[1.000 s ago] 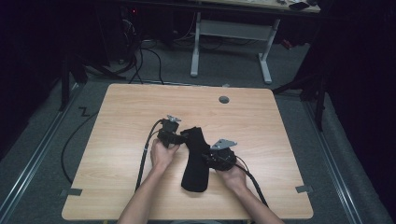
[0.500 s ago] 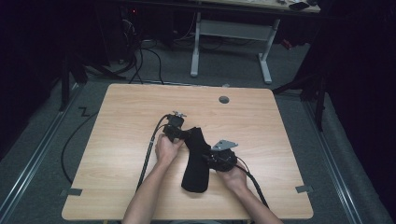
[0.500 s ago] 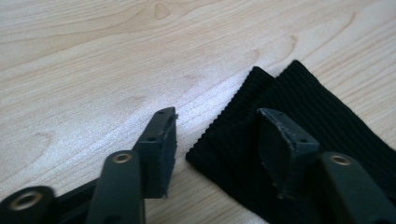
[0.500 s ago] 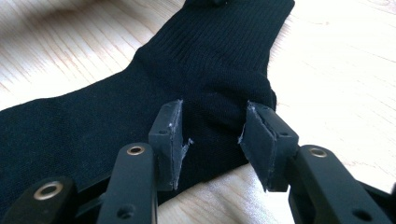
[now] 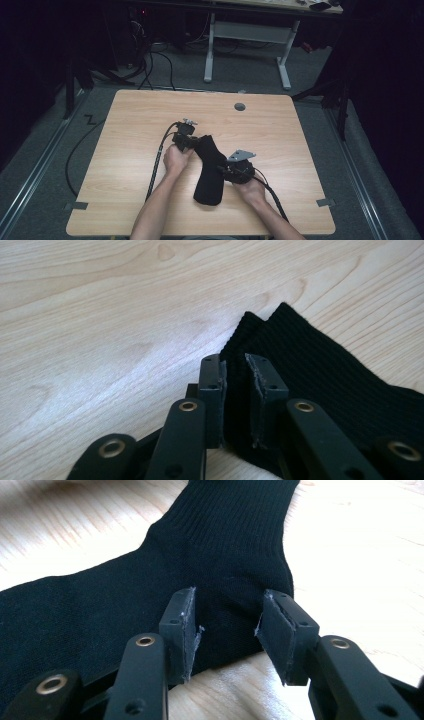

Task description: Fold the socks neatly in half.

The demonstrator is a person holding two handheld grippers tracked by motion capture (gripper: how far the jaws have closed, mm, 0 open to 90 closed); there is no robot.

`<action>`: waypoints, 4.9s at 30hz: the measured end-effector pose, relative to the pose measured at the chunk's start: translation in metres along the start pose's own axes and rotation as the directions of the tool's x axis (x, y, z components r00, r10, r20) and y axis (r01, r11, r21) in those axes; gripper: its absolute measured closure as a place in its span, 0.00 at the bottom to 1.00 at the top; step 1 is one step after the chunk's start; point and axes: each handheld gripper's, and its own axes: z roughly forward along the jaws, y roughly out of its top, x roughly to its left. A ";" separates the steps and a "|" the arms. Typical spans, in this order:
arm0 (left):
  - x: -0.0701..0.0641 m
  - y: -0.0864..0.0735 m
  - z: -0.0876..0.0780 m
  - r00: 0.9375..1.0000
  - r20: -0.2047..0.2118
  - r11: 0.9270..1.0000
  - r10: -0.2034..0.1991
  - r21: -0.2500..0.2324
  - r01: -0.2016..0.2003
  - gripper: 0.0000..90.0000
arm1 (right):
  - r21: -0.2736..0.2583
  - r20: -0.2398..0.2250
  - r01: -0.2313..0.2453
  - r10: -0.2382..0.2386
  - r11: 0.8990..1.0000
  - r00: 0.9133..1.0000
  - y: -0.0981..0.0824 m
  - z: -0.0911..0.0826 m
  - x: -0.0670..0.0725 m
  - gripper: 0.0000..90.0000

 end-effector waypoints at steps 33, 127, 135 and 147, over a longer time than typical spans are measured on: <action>-0.025 -0.004 -0.064 0.962 0.247 0.963 0.114 -0.267 -0.045 0.88 | -0.030 -0.063 -0.026 0.024 0.999 0.998 0.023 0.028 0.012 0.73; -0.047 -0.063 -0.048 0.966 0.093 0.961 0.240 -0.161 -0.223 0.76 | -0.002 -0.012 -0.043 0.043 0.999 0.999 0.011 0.013 0.012 0.63; -0.047 -0.062 -0.065 0.972 0.093 0.960 0.216 -0.199 -0.195 0.61 | -0.004 -0.021 -0.027 0.027 1.000 0.999 0.011 0.008 0.015 0.59; -0.052 -0.073 -0.071 0.980 0.079 0.964 0.182 -0.211 -0.162 0.51 | -0.093 -0.070 -0.032 0.026 0.995 0.997 0.016 -0.038 0.012 0.62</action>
